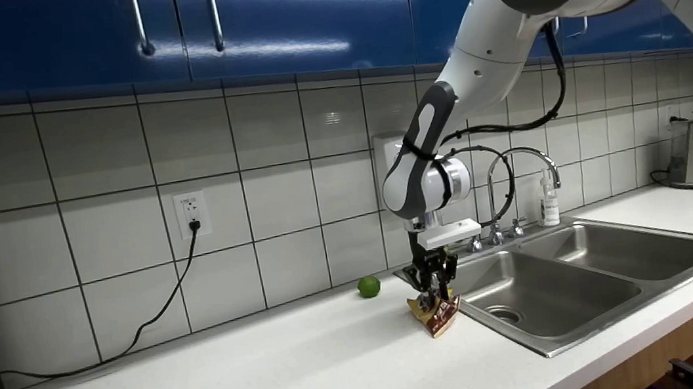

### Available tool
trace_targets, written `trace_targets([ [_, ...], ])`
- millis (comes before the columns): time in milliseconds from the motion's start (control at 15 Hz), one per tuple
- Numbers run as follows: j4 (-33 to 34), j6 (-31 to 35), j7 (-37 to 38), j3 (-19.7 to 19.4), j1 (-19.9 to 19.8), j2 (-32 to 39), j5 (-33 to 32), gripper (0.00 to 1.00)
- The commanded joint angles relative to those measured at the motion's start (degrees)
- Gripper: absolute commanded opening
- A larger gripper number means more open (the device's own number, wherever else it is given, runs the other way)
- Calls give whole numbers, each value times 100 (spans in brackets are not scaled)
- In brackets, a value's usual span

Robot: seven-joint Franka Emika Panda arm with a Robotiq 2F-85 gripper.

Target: Put the packet in the sink.

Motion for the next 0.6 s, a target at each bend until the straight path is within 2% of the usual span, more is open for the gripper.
trace_targets([
  [0,113,-180,53,124,-113,55,37,11],
  [67,109,-189,48,132,-119,64,51,2],
  [133,104,-194,43,138,-125,73,64,0],
  [533,92,-210,60,131,-117,124,73,0],
])
